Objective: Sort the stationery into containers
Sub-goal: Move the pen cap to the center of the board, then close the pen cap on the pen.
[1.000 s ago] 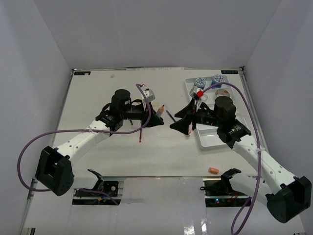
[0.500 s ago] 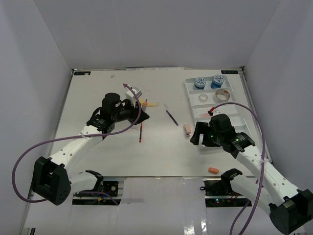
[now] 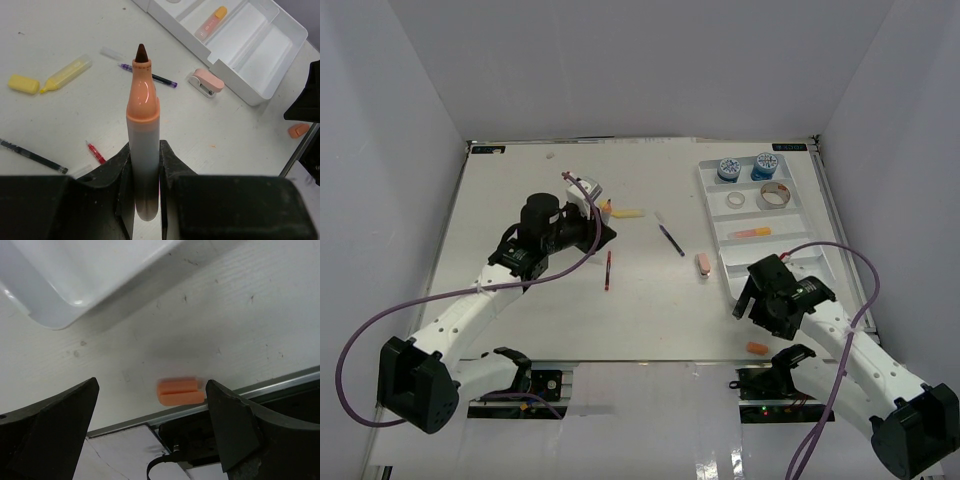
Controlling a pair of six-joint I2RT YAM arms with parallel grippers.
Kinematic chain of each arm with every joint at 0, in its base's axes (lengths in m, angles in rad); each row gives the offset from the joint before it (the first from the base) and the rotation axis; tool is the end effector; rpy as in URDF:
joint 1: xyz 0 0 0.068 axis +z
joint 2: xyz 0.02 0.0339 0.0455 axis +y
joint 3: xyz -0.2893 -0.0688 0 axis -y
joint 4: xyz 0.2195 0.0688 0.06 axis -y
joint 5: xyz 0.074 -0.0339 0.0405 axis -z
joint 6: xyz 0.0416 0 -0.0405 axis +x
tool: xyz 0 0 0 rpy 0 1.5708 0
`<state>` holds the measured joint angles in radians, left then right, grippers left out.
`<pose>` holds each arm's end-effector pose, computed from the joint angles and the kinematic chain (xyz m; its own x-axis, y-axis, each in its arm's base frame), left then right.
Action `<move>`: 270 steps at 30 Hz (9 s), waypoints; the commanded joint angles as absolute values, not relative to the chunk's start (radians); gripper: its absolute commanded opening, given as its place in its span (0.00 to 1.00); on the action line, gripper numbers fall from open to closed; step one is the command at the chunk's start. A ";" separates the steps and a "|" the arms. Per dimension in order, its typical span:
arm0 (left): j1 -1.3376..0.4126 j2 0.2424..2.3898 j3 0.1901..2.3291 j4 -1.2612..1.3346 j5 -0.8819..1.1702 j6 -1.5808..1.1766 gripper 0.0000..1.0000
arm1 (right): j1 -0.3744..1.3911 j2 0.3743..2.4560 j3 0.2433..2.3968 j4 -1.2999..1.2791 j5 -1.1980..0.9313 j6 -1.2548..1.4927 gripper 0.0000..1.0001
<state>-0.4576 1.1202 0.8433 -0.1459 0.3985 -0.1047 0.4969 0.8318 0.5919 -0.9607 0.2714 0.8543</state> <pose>0.1938 -0.1134 0.3255 -0.4418 0.1102 -0.8903 0.6822 0.6858 -0.2537 0.0878 0.0350 0.2271 -0.8202 0.3817 -0.4261 0.3724 0.9217 0.1087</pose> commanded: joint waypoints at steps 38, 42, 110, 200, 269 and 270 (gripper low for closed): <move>-0.456 1.057 0.828 -0.158 0.330 -0.077 0.00 | 0.495 0.847 0.517 -1.045 0.242 1.324 0.83; -0.456 1.058 0.825 -0.156 0.324 -0.075 0.00 | 0.495 0.882 0.526 -1.055 0.242 1.336 0.82; -0.384 1.077 0.812 -0.250 -0.119 -0.153 0.00 | 0.937 1.647 1.238 -0.582 -0.036 -0.242 0.11; -0.279 0.950 0.747 -0.167 -0.014 -0.207 0.00 | 0.946 1.796 1.301 -0.626 0.342 0.860 0.64; -0.288 0.945 0.678 0.117 0.874 -0.156 0.00 | 1.023 1.394 1.307 0.422 0.324 0.216 0.08; -0.290 0.946 0.678 0.118 0.871 -0.161 0.00 | 1.028 1.400 1.312 0.420 0.325 0.213 0.08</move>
<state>-0.2852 0.9520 0.6926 0.0902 0.8539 -0.1581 1.0065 1.3849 1.3121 0.3038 0.3607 0.2409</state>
